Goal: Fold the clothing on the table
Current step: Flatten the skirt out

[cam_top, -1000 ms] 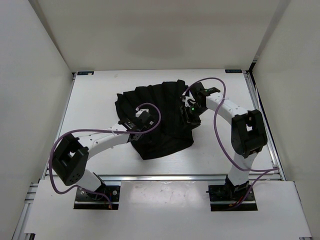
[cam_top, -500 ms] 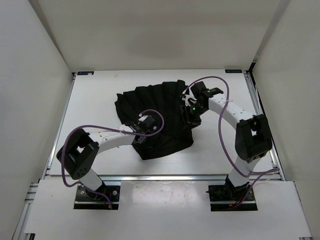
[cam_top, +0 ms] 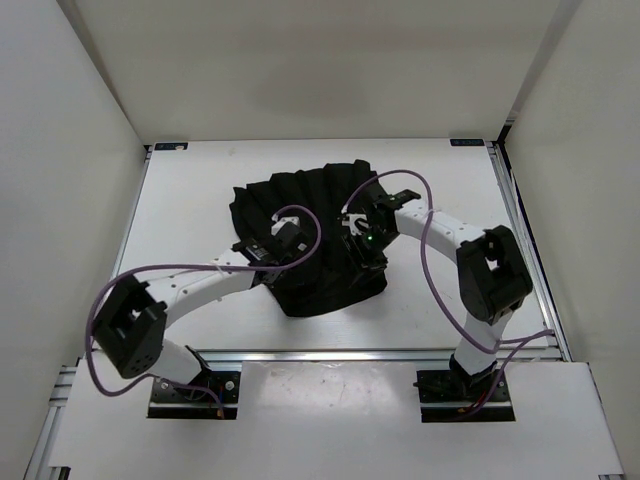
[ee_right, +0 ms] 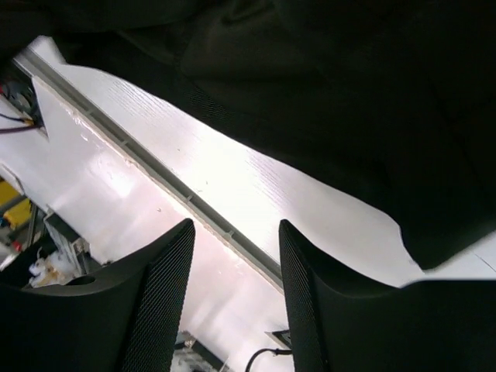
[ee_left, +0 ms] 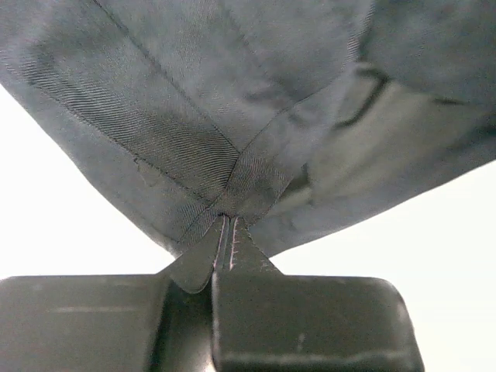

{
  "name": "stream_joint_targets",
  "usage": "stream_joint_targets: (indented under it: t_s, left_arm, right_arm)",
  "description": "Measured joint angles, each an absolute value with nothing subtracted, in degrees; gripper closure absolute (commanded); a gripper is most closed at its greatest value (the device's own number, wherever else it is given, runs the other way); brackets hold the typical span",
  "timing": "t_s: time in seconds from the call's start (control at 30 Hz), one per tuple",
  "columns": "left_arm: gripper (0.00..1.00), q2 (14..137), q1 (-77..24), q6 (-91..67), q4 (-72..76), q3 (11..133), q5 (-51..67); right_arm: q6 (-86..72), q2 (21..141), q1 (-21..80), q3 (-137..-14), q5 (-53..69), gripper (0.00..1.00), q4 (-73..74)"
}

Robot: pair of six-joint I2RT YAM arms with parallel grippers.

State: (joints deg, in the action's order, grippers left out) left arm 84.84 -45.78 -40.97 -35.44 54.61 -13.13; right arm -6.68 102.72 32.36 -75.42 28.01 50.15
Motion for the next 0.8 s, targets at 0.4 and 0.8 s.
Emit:
stream_joint_targets:
  t_s: [0.4, 0.8]
  left_arm:
    - [1.00, 68.6, -41.6, -42.1, -40.3, 53.3, -14.4]
    - [1.00, 56.2, -33.1, -41.5, -46.5, 48.2, -13.3]
  right_arm:
    - [-6.0, 110.3, 34.1, -75.4, 26.7, 0.47, 50.7]
    - [-8.9, 110.3, 28.8, -72.7, 18.3, 0.48, 48.2]
